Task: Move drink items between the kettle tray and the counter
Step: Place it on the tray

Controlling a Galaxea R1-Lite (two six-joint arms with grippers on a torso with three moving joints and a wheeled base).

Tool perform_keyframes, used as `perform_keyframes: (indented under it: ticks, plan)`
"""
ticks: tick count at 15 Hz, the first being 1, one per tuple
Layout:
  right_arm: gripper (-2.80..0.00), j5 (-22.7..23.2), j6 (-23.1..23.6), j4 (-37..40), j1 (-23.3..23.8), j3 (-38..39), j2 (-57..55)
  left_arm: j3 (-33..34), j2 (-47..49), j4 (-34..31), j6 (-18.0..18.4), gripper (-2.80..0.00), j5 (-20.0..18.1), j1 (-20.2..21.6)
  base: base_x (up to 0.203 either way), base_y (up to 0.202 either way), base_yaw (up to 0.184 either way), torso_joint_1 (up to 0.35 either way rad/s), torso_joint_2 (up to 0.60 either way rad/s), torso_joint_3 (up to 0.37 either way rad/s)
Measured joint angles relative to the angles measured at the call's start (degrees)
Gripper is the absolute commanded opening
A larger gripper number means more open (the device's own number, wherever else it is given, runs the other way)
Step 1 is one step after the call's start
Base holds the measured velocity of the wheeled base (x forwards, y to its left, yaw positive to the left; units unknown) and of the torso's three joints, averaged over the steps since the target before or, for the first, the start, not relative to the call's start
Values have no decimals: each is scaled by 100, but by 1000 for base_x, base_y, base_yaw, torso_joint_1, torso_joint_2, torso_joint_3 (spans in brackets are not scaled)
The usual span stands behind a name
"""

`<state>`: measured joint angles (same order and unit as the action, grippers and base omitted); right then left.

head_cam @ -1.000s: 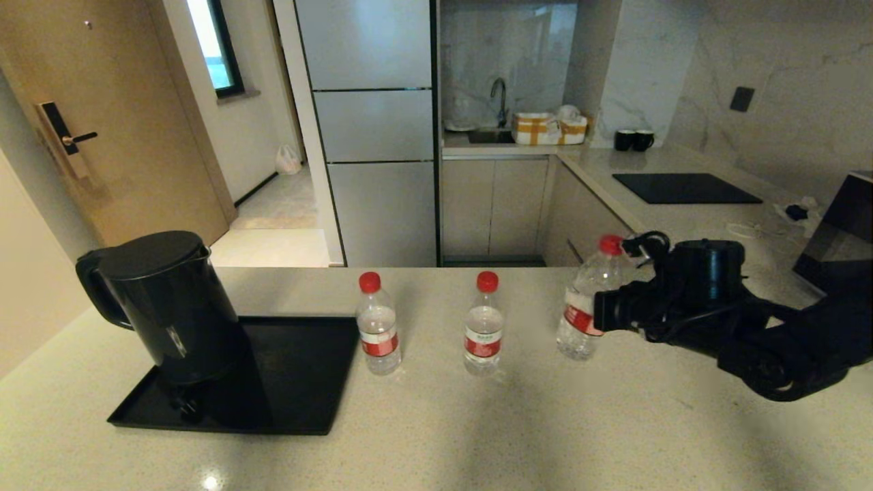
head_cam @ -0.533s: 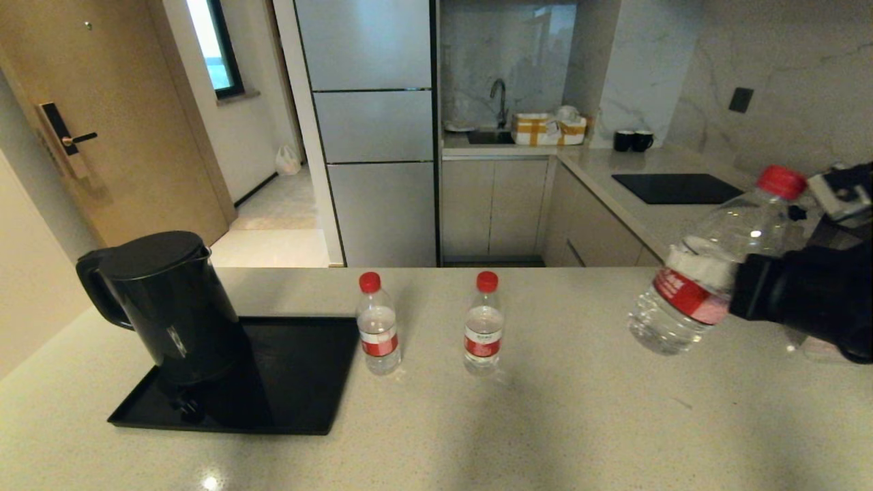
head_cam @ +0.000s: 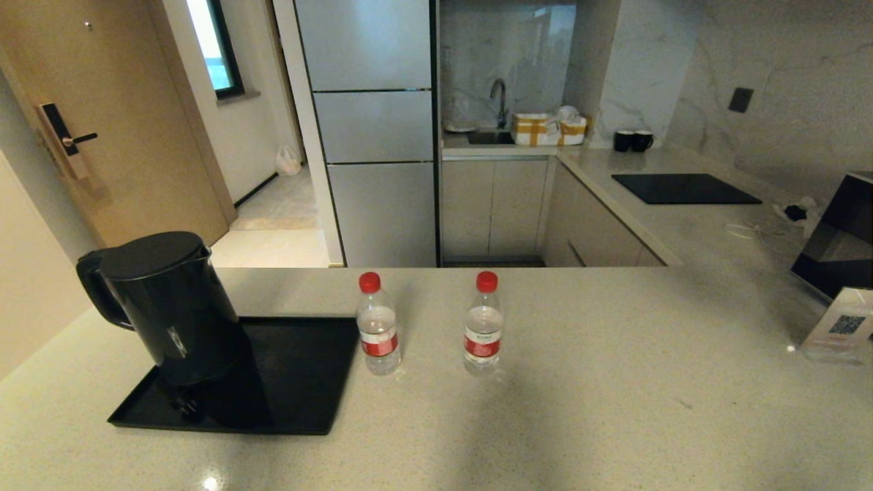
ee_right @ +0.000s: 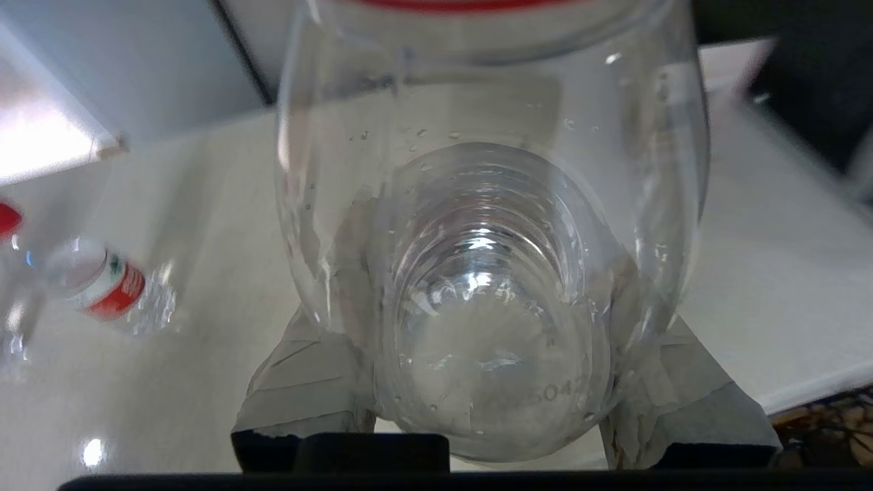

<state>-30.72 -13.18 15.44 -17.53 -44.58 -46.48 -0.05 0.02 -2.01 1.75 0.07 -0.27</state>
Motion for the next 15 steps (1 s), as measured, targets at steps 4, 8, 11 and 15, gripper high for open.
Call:
perform_keyframes:
  ticks: [4,8,11,15]
  plan:
    - [-280,-7,-46,900,40,-514,408,2,0,1,1,-280,0,0,0,0,0,0,0,0]
    - [-280,-74,-43,1519,785,-809,637,0,0,0,1,-280,0,0,0,0,0,0,0,0]
    - [-280,-162,-10,1721,1425,-843,839,0,0,-2,1,-280,0,0,0,0,0,0,0,0]
    - [-280,678,-33,1581,1575,-536,1008,0,0,0,1,-280,0,0,0,0,0,0,0,0]
